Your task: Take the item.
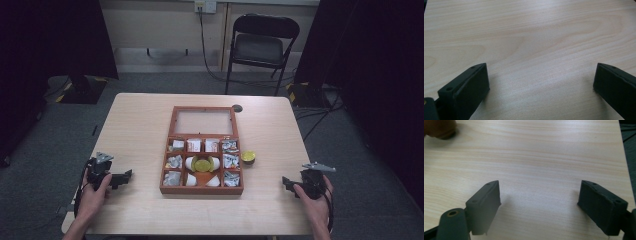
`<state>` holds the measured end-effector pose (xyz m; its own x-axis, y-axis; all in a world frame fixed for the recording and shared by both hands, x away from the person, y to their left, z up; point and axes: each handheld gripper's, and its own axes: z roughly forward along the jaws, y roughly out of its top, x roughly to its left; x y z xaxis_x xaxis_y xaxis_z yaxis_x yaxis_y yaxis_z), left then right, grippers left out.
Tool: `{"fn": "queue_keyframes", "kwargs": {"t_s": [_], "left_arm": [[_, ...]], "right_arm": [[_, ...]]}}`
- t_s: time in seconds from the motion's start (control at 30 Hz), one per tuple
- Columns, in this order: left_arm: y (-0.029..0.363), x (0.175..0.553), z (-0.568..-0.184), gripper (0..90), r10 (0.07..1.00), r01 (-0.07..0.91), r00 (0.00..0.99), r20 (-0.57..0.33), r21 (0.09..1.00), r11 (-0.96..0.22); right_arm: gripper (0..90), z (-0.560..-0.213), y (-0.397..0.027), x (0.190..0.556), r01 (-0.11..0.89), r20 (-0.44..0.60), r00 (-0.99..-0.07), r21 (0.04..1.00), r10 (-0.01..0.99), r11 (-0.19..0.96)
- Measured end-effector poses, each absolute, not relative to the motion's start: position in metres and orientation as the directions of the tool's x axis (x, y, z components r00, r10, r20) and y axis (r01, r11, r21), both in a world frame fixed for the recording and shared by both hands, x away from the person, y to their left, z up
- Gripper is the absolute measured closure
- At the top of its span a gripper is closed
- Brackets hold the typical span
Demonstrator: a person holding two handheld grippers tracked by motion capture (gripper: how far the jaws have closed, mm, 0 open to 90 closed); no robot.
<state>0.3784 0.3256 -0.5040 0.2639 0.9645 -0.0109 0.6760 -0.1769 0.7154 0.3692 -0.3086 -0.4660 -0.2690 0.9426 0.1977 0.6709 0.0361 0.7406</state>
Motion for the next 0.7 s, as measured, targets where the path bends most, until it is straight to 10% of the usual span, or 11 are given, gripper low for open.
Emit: {"fn": "queue_keyframes", "kwargs": {"t_s": [0.7], "left_arm": [[0.326,0.379,-0.504,0.0,0.964,0.677,0.266,-0.013,0.714,-0.177]], "right_arm": [[9.9,-0.494,-0.316,0.365,0.699,-0.007,-0.212,0.698,0.977,0.156]]}}
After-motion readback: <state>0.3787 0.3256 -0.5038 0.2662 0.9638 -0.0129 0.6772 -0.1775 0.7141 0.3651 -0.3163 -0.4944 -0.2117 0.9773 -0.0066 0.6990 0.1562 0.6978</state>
